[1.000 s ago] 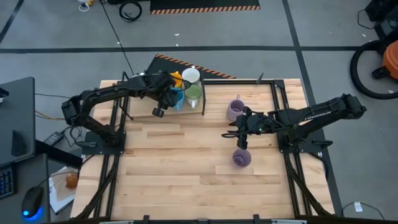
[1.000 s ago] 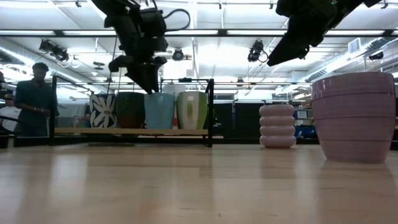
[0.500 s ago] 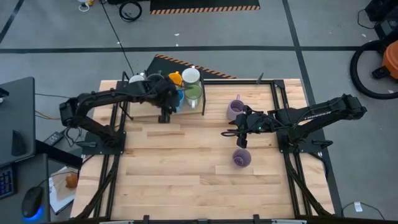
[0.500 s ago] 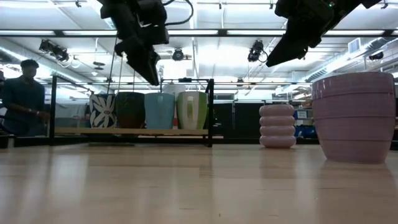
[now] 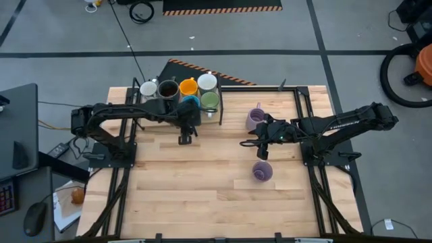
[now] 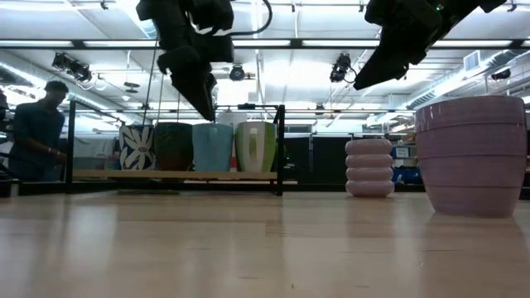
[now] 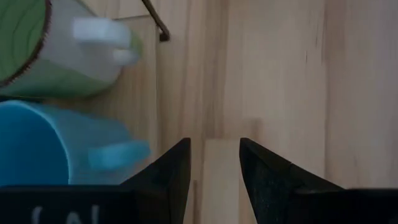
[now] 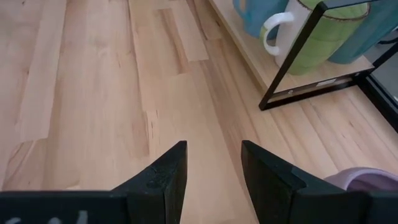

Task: Place coffee mugs
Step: Put the purple mug on the shelf

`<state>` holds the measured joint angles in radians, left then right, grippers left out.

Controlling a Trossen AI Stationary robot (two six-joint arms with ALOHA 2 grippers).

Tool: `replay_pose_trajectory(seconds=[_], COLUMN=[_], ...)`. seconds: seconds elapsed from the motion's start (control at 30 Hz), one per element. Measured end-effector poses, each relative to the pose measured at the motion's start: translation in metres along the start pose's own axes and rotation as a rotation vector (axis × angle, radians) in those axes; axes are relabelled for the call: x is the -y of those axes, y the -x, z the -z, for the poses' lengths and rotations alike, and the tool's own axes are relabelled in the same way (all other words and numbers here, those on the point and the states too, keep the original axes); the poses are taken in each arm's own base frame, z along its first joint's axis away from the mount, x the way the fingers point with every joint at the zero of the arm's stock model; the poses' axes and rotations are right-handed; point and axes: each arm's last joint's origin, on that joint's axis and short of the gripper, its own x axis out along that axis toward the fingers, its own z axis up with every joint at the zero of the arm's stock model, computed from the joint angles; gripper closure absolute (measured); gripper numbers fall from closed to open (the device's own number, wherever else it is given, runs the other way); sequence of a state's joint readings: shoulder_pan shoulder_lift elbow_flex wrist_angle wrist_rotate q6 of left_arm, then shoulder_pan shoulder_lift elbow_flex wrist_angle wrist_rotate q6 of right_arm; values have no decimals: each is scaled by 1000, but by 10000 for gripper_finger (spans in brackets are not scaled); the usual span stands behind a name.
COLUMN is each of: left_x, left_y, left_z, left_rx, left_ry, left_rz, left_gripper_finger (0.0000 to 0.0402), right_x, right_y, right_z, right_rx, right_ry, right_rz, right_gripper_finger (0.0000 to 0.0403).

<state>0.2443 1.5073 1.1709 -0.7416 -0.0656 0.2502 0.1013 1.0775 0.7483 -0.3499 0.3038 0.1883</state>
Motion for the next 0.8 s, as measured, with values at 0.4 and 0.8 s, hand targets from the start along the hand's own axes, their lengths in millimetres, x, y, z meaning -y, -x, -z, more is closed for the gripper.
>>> replay_pose_trajectory(seconds=[0.4,0.8], left_x=[37,58], left_y=[3,12], left_z=[-26,-45], left_rx=[202,391], left_ry=[-16,28], left_rz=[33,58], left_gripper_finger=[258,258], right_x=[19,52], right_y=[-2,-11], right_z=[12,15], right_rx=[-135,-223], right_ry=[-10,-12], right_rz=[143,205], right_gripper_finger=[245,245])
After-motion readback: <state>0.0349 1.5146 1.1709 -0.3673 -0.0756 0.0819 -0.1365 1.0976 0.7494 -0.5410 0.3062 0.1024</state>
